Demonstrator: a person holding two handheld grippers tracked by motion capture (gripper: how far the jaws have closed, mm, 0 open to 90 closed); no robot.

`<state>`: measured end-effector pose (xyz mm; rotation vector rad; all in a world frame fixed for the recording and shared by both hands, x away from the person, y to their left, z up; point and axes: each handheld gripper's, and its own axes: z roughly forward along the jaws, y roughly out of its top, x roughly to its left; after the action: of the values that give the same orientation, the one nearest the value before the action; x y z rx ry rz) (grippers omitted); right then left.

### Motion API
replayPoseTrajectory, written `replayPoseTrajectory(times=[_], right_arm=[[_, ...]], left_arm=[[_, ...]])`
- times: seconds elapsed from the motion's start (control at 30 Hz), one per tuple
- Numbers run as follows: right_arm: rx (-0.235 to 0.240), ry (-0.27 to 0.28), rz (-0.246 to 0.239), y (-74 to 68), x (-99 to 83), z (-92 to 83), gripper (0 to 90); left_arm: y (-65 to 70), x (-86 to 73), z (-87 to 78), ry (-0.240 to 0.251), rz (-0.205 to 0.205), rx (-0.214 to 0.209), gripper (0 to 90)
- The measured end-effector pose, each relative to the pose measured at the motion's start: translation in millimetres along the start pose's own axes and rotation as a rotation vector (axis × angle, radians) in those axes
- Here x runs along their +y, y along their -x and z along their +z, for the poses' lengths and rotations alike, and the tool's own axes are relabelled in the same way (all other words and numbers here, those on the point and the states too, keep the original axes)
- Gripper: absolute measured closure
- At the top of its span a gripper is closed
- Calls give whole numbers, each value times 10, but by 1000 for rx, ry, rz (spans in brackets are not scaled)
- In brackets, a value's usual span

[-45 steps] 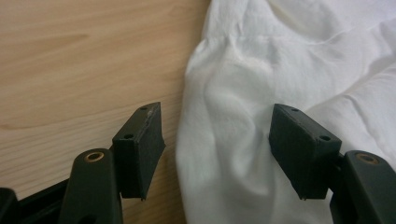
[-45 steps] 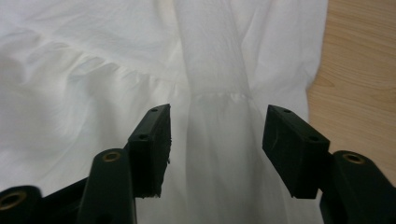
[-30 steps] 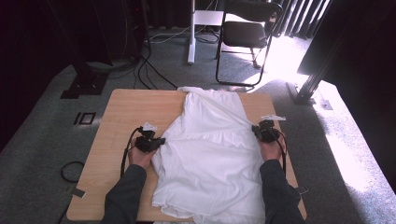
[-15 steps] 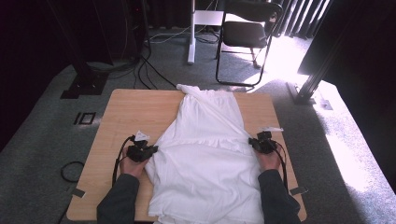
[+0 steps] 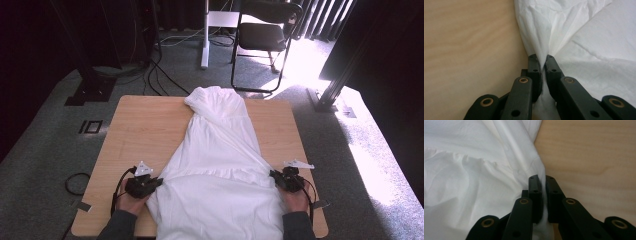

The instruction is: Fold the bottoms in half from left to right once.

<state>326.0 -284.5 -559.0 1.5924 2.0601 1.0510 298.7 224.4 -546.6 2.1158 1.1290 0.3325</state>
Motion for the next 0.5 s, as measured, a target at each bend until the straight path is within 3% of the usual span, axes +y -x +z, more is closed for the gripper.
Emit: replayPoseTrajectory(times=[0.13, 0.23, 0.4, 0.5], right_arm=[[-3, -29, -28, -84, -131, -149, 848], [-2, -33, -52, -106, -164, -201, 792], [16, 35, -83, -118, 35, -241, 672], [46, 55, -143, -211, 280, -195, 620]], left_arm=[[71, -129, -101, -1, -1, -28, 851], [54, -117, -169, 42, -6, 5, 739], [-66, 139, -255, 107, -25, 26, 603], [-109, 400, -173, 117, 4, 28, 564]])
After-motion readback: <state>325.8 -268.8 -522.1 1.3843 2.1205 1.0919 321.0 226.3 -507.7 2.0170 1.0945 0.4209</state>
